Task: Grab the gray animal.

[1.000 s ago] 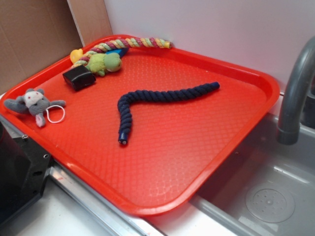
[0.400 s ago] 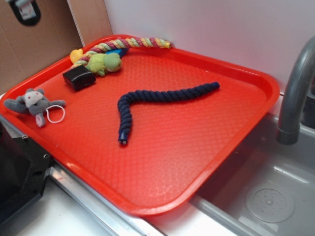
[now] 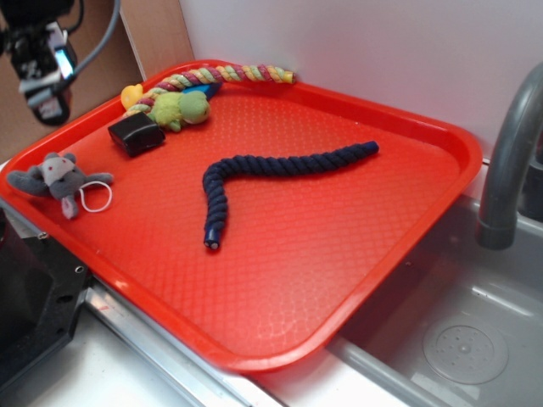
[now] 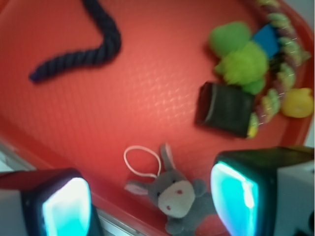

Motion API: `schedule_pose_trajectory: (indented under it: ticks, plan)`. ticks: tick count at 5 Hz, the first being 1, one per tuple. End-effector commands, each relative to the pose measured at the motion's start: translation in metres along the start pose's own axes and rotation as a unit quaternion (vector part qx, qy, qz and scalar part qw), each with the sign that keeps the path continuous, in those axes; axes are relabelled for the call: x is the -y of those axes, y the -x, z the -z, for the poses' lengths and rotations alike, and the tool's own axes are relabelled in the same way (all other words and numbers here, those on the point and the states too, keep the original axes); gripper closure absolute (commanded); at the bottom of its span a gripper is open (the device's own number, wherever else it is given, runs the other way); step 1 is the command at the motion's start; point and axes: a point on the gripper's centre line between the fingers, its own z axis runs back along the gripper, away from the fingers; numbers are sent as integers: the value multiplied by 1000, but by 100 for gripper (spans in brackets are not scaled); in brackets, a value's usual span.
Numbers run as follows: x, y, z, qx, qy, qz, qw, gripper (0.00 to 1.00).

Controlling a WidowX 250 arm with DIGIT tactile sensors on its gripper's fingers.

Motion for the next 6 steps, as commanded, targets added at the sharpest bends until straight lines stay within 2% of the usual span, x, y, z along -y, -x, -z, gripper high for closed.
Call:
schedule_pose_trajectory:
  ticks: [1, 2, 3, 4, 5, 6]
  plan:
    - [-16, 35, 33, -32, -42, -32, 998, 0]
    - [-22, 41, 52, -58, -36, -37, 997, 0]
    - [-22, 35, 84, -129, -30, -18, 991, 0]
    - [-13, 42, 110, -196, -29, -11, 980, 0]
    - [-16, 36, 109, -192, -34, -32, 980, 100]
    - [-14, 39, 96, -170, -43, -44, 983, 100]
